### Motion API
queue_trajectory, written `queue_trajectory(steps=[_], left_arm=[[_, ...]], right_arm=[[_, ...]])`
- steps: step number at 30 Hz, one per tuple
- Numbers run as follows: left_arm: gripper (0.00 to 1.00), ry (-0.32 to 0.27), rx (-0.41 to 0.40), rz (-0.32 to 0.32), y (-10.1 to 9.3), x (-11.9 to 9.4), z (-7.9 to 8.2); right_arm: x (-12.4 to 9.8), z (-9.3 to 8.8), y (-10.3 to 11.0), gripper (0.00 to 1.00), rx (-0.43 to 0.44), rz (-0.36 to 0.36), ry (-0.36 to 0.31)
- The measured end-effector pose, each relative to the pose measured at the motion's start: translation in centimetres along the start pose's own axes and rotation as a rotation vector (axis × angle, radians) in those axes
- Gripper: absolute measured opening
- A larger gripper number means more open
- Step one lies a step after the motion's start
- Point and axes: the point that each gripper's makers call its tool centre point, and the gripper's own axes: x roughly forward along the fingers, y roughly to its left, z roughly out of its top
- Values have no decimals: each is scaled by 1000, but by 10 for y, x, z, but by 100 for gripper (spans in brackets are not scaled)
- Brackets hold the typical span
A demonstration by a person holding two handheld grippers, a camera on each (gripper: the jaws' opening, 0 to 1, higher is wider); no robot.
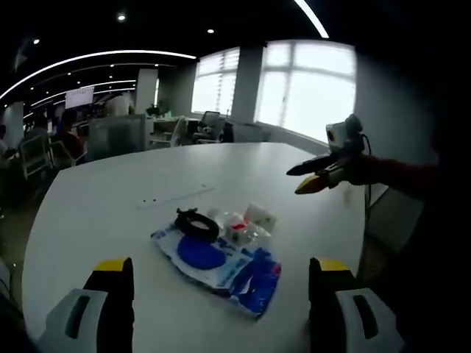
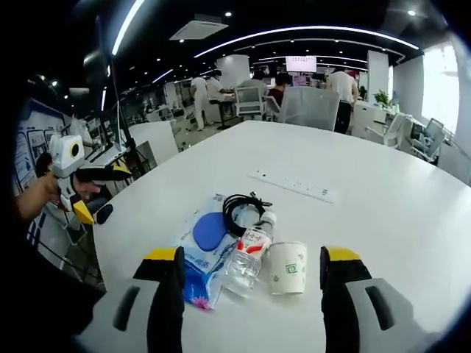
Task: Arrange the tabletop items into an orderly group along one side of the table until the central work area is clear of visible clutter.
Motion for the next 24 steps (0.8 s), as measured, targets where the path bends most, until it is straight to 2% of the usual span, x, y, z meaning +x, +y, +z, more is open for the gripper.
queue_trajectory(steps=[14, 24], left_arm=[[97, -2, -2, -14, -7, 7, 2], [98, -10, -3, -17, -7, 7, 4]], right_arm=[[32, 19, -2, 62, 5, 49, 10], [48, 30, -15, 61, 11, 24, 28]])
